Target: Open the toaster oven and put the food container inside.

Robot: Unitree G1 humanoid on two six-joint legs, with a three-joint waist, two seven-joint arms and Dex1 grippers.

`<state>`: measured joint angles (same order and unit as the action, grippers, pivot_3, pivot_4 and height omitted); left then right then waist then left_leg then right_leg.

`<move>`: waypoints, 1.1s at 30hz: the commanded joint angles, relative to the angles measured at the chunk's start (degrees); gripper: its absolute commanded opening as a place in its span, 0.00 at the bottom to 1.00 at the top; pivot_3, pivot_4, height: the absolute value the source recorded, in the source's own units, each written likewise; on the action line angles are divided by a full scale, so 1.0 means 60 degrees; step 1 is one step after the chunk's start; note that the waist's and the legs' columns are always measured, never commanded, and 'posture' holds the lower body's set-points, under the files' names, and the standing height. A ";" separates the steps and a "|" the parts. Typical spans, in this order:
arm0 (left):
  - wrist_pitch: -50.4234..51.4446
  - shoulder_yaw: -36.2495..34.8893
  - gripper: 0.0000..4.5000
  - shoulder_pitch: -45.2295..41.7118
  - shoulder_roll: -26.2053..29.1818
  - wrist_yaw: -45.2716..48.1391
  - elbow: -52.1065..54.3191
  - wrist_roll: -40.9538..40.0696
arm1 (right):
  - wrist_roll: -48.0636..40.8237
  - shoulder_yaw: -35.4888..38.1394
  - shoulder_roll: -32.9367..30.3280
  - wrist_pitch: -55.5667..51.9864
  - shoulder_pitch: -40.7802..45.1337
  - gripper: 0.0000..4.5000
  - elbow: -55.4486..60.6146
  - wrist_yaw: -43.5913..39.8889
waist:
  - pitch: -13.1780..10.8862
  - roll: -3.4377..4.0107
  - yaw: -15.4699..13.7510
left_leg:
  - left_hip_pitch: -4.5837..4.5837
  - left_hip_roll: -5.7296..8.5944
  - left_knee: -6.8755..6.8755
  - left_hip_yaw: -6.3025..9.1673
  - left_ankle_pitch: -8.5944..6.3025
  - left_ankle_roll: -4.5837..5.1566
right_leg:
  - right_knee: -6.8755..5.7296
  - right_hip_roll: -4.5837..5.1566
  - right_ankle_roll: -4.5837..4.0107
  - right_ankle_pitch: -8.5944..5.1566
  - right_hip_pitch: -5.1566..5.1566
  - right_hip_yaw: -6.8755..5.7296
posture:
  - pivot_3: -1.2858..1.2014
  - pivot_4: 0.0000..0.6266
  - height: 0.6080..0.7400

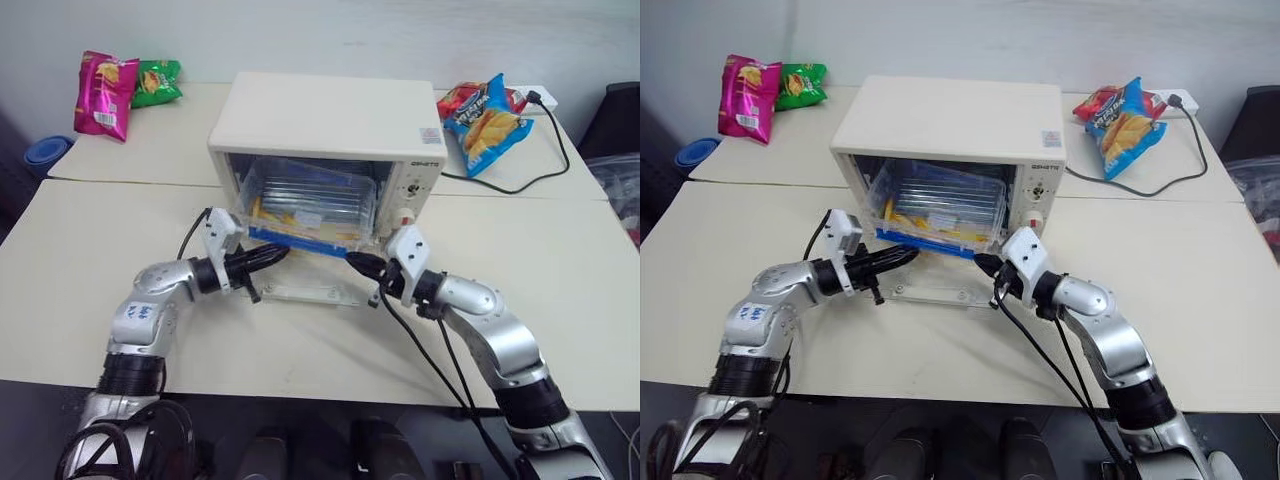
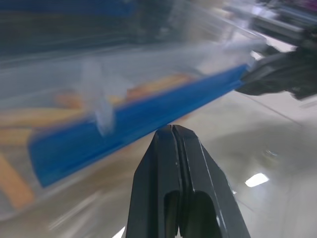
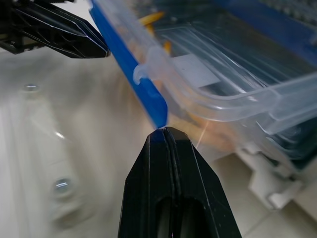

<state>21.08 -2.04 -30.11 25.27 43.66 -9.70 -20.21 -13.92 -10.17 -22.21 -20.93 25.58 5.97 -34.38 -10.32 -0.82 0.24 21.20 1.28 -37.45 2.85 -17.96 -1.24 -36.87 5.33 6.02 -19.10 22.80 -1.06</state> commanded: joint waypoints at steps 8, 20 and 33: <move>-0.1347 -0.0381 0.00 -0.1355 -0.1154 -0.1812 -0.1865 0.0800 | 0.0731 0.0806 0.1317 0.1265 0.1544 0.00 -0.2370 0.1494 | 0.0001 -0.0001 0.0098 | 0.0018 0.0000 -0.0006 -0.0018 0.0002 -0.0003 | -0.0026 0.0003 0.0014 0.0008 0.0016 0.0006 | 0.52 0.24 1.00; -0.0969 -0.1624 0.39 0.1900 0.2309 0.2160 0.1424 -0.0827 | -0.1155 0.1609 -0.1177 0.0018 -0.0959 0.00 0.1385 -0.1621 | 0.0000 0.0003 0.0199 | 0.0030 -0.0004 0.0015 -0.0018 -0.0003 -0.0004 | 0.0001 0.0018 0.0013 0.0007 0.0069 0.0023 | 0.52 0.24 1.00; -0.1723 -0.2774 0.99 0.3262 0.4113 0.7051 0.1385 -0.2959 | 0.0122 0.0562 -0.1125 0.4005 -0.0583 0.00 -0.3098 -0.3824 | -0.0007 0.0015 0.0281 | -0.0020 -0.0010 0.0037 -0.0004 -0.0013 0.0018 | 0.0055 0.0021 0.0008 0.0006 -0.0005 0.0075 | 0.52 0.24 1.00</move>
<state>9.02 -17.98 -11.20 49.29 85.88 -2.92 -36.20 -11.53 -6.31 -30.69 0.90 22.02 -14.01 -56.19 -10.36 -0.73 1.92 21.09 1.18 -37.21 2.83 -18.04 -1.14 -36.56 5.42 6.07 -19.07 22.79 -0.58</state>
